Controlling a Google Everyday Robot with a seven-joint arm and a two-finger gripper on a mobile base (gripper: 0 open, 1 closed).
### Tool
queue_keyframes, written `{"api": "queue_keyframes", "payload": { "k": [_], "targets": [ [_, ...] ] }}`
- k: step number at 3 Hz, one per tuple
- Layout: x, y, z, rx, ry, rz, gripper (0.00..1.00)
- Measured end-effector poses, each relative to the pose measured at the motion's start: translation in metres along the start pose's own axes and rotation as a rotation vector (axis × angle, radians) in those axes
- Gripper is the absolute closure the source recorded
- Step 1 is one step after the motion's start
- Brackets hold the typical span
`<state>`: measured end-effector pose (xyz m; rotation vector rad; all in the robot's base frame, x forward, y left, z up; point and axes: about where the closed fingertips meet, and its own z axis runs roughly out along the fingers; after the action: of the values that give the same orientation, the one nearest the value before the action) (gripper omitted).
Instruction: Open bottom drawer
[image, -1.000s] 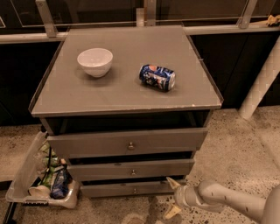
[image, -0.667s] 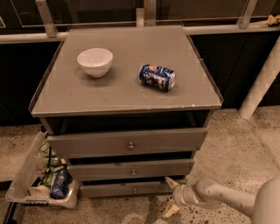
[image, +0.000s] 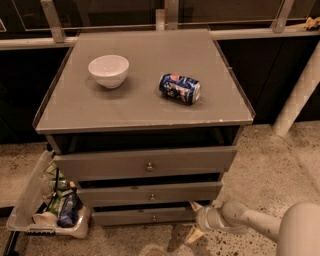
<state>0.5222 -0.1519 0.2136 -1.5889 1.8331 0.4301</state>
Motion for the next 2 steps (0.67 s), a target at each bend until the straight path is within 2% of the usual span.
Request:
{"api": "queue_keyframes", "payload": {
  "k": [1,2],
  "targets": [
    [0.005,-0.014,0.005,0.022,-0.008,-0.013,0.00],
    [0.031,-0.031,0.030,0.058,0.012,-0.020,0.00]
  ]
}}
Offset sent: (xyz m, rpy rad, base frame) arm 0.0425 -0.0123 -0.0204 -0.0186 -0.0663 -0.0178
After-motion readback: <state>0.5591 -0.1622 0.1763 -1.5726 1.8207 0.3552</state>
